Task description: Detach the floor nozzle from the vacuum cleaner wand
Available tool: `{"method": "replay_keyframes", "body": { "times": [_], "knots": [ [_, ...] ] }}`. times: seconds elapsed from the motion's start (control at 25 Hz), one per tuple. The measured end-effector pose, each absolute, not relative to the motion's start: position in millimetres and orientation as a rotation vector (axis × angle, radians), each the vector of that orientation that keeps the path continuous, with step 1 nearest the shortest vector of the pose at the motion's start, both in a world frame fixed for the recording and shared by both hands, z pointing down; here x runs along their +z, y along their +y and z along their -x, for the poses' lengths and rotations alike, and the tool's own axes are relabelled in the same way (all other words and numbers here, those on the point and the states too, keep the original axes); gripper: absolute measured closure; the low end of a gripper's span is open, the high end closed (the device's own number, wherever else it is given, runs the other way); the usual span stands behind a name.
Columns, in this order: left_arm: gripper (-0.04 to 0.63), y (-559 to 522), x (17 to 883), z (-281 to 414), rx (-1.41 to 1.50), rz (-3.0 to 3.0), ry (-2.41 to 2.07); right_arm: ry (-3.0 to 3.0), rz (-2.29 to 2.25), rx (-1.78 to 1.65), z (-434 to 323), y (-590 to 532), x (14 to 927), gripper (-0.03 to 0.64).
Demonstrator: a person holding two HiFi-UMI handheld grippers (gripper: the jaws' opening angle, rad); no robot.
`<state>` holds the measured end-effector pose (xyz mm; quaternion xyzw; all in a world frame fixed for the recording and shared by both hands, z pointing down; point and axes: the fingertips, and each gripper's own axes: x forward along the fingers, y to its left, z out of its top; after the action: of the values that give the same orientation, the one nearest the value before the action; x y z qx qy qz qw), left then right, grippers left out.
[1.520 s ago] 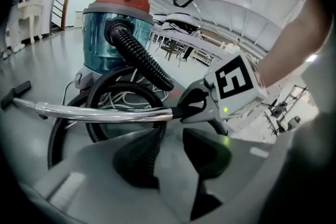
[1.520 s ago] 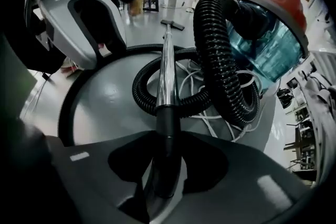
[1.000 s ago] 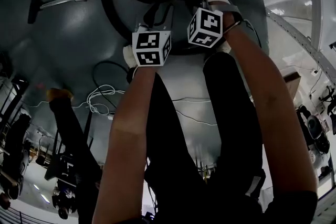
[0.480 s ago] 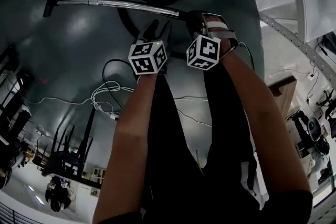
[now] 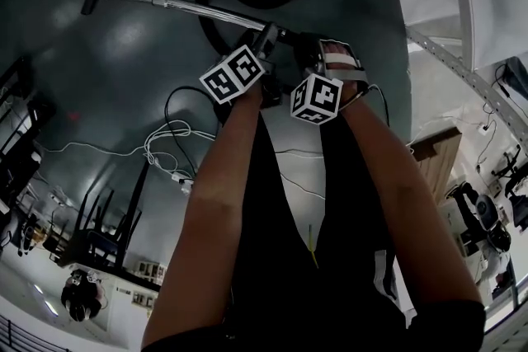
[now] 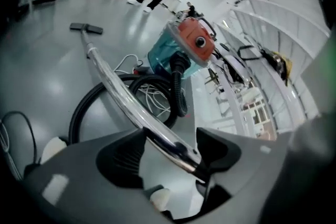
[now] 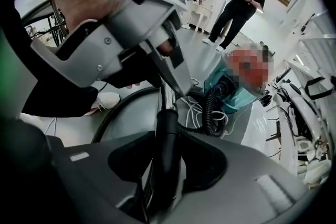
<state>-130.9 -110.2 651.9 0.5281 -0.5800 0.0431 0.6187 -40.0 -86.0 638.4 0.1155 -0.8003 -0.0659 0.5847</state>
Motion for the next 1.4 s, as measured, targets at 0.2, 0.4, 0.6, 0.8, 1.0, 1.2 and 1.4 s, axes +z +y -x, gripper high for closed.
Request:
{"method": "replay_keyframes", "body": {
  "times": [0.2, 0.4, 0.6, 0.8, 1.0, 1.2, 1.4],
  "knots": [
    [0.291, -117.0, 670.5, 134.7, 0.002, -1.009, -1.328, -1.870, -0.262, -0.211, 38.3, -96.6, 637.6, 0.463],
    [0.315, -122.9, 682.2, 133.8, -0.036, -0.920, -1.320, -1.879, -0.252, -0.207, 38.2, -97.6, 636.6, 0.463],
    [0.313, -125.4, 688.7, 132.2, 0.006, -0.960, -1.299, -1.880, -0.242, -0.173, 36.8, -97.4, 640.4, 0.465],
    [0.309, -126.5, 696.1, 129.8, -0.066, -0.976, -1.243, -1.920, -0.197, -0.069, 36.6, -95.4, 643.6, 0.465],
    [0.359, -120.9, 701.5, 128.9, -0.181, -0.868, -1.228, -1.951, -0.131, 0.049, 37.0, -90.7, 647.9, 0.466],
    [0.390, -112.4, 705.1, 128.4, -0.232, -0.768, -1.231, -1.967, -0.090, 0.175, 37.0, -85.5, 650.8, 0.465],
    [0.400, -106.0, 704.4, 129.1, -0.242, -0.734, -1.238, -1.952, -0.083, 0.272, 38.6, -80.8, 653.9, 0.463]
  ]
}}
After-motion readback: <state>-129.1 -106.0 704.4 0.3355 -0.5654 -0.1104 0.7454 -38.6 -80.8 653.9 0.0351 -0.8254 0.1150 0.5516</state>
